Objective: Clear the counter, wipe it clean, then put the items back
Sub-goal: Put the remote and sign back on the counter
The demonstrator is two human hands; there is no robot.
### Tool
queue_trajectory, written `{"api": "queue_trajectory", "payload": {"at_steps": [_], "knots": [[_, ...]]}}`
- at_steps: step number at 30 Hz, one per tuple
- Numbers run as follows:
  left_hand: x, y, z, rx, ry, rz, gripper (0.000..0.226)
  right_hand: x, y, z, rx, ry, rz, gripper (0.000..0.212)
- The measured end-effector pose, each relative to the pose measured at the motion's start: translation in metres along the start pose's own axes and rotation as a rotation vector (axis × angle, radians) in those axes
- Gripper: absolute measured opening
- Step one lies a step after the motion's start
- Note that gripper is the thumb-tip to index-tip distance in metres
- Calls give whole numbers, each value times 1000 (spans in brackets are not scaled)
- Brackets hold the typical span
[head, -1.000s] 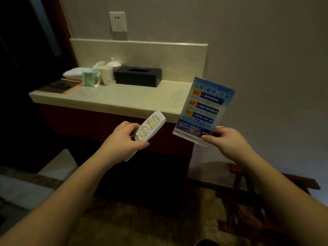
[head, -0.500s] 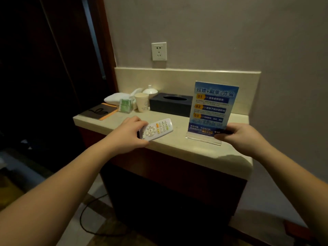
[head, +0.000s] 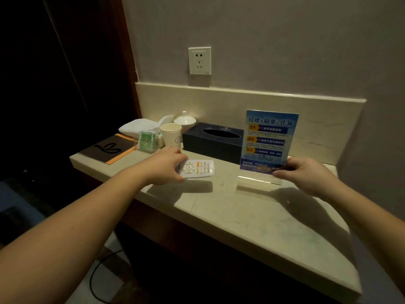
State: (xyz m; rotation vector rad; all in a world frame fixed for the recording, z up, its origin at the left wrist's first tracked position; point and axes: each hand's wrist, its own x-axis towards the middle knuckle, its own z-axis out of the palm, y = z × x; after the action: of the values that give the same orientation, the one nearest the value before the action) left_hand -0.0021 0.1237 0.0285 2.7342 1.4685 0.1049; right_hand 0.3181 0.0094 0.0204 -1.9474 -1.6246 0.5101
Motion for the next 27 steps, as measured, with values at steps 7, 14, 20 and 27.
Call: {"api": "queue_trajectory", "payload": {"at_steps": [7,14,20,27], "knots": [[57,-9,10,42,-93,138,54,23,27,8,60,72,176,26],[101,-23,17,86,-176,229,56,48,39,13,32,141,309,31],[124,-35,18,89,-220,258,56,79,44,20,-38,202,317,28],[133,-41,25,153,-173,294,45,107,53,22,-67,236,326,23]]}}
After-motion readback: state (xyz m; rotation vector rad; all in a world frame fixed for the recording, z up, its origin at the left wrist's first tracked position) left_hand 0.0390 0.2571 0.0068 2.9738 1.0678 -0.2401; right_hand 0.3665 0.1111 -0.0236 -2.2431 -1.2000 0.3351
